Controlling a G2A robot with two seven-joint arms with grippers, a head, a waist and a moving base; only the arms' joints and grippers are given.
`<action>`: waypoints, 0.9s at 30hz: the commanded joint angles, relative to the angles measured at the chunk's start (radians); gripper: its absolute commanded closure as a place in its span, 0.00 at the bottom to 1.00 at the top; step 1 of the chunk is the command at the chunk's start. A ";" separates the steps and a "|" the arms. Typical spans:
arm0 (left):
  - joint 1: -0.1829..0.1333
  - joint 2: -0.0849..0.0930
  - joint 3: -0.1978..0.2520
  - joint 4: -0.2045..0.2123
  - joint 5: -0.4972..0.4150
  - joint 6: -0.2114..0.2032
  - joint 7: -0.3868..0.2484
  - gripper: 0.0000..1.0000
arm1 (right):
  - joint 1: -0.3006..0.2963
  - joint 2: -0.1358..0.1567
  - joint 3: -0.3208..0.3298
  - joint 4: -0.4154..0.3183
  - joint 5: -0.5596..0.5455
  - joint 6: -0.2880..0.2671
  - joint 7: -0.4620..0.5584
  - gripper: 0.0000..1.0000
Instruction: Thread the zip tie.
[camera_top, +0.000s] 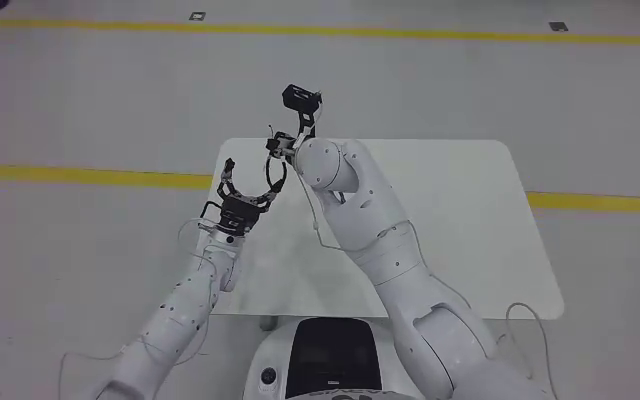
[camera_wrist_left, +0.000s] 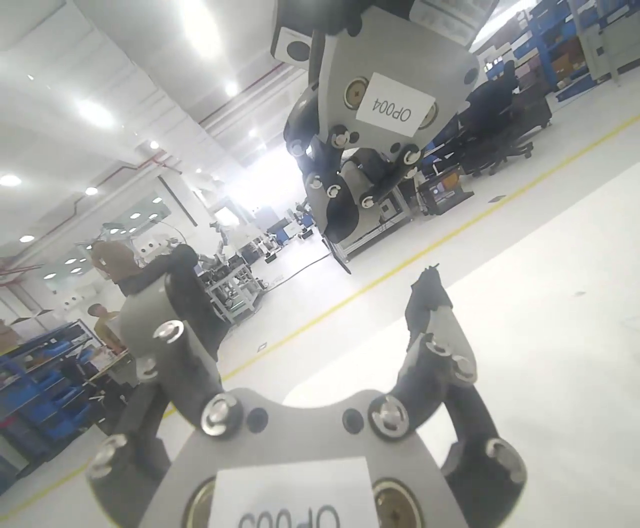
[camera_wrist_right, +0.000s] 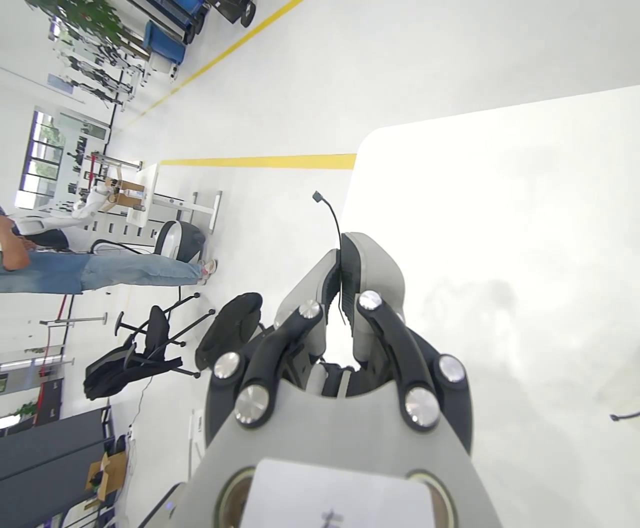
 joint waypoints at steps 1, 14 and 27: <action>0.000 0.000 0.000 0.000 0.000 0.000 0.000 0.00 | -0.010 0.001 -0.001 -0.003 0.001 -0.006 -0.016 1.00; -0.036 0.022 0.031 0.038 0.000 0.000 0.011 0.31 | -0.033 0.012 -0.018 -0.042 0.015 -0.006 -0.028 1.00; -0.050 0.027 0.051 0.051 0.000 0.000 0.014 0.62 | -0.040 0.021 -0.040 -0.058 0.025 0.000 -0.030 1.00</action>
